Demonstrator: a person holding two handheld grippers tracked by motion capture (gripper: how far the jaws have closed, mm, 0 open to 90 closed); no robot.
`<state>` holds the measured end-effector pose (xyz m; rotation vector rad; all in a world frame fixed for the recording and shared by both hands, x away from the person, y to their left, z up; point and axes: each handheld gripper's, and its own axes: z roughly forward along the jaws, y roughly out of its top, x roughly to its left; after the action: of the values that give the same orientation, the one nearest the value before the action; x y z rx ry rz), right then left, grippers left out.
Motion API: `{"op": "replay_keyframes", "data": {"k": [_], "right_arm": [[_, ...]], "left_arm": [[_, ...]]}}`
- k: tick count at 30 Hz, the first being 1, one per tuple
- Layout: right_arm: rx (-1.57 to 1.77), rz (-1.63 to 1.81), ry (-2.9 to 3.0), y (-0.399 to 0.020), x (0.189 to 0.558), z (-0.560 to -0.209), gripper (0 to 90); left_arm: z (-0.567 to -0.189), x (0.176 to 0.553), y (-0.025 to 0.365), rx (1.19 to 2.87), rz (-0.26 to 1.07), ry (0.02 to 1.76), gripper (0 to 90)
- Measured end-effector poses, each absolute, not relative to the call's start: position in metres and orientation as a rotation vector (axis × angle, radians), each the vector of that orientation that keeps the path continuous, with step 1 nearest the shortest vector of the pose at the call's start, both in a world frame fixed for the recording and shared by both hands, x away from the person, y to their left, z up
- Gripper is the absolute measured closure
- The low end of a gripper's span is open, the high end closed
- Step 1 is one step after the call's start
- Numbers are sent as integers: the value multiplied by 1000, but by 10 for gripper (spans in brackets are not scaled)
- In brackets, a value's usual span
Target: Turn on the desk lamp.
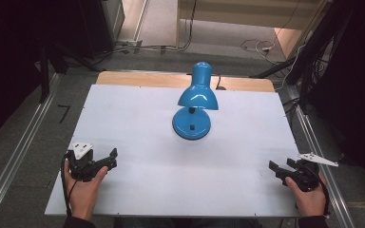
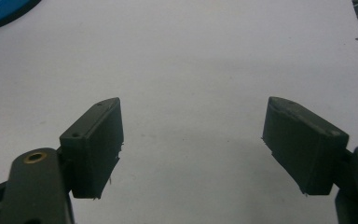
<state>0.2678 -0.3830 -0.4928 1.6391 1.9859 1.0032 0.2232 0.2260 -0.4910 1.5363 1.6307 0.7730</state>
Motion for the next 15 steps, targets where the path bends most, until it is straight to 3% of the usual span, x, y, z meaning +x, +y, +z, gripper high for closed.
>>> {"op": "replay_keyframes", "data": {"k": [15], "right_arm": [[1652, 1054, 1975, -369, 274, -487, 189]], "left_arm": [[-492, 226, 220, 1553, 753, 1602, 69]]}}
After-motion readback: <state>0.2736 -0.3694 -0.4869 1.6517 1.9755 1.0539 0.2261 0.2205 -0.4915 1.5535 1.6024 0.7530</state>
